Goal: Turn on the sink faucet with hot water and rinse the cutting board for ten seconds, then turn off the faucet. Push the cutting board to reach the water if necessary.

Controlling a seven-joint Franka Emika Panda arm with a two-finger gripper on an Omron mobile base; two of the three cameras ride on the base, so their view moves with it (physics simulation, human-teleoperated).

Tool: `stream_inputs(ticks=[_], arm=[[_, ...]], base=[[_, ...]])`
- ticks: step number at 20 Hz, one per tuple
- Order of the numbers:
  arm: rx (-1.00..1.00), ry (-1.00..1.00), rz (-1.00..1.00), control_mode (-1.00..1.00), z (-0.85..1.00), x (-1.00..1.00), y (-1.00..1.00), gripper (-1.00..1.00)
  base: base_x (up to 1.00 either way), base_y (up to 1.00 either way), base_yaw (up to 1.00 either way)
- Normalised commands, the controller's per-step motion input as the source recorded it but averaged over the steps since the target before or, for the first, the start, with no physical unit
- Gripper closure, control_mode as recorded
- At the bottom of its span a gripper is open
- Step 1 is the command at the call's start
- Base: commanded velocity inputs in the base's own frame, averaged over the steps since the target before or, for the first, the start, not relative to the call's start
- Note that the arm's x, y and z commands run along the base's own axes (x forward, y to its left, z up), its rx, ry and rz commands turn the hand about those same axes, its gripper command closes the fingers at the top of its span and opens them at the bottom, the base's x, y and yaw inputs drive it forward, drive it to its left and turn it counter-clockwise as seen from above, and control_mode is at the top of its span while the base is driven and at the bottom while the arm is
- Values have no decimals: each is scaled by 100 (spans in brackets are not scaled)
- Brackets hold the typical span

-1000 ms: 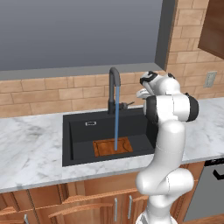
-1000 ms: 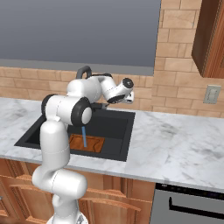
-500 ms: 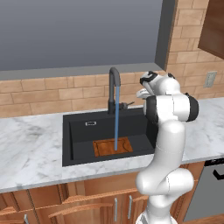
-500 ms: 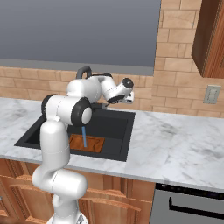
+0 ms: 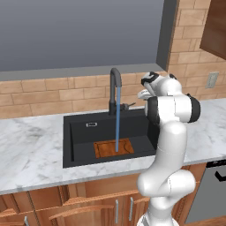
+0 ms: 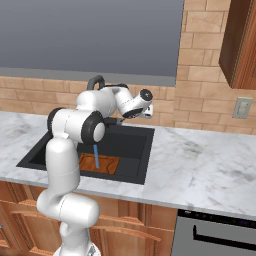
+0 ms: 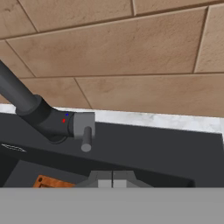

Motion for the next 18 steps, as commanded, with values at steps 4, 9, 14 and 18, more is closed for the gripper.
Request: stream_inputs(ticks=[4, 9, 14, 18], arm=[[0, 0, 0, -100, 0, 0, 0, 100], [0, 0, 0, -100, 0, 0, 0, 100], [0, 0, 0, -100, 0, 0, 0, 100], [0, 0, 0, -100, 0, 0, 0, 100]], base=[[0, 0, 0], [0, 0, 0], [0, 0, 0], [0, 0, 0]])
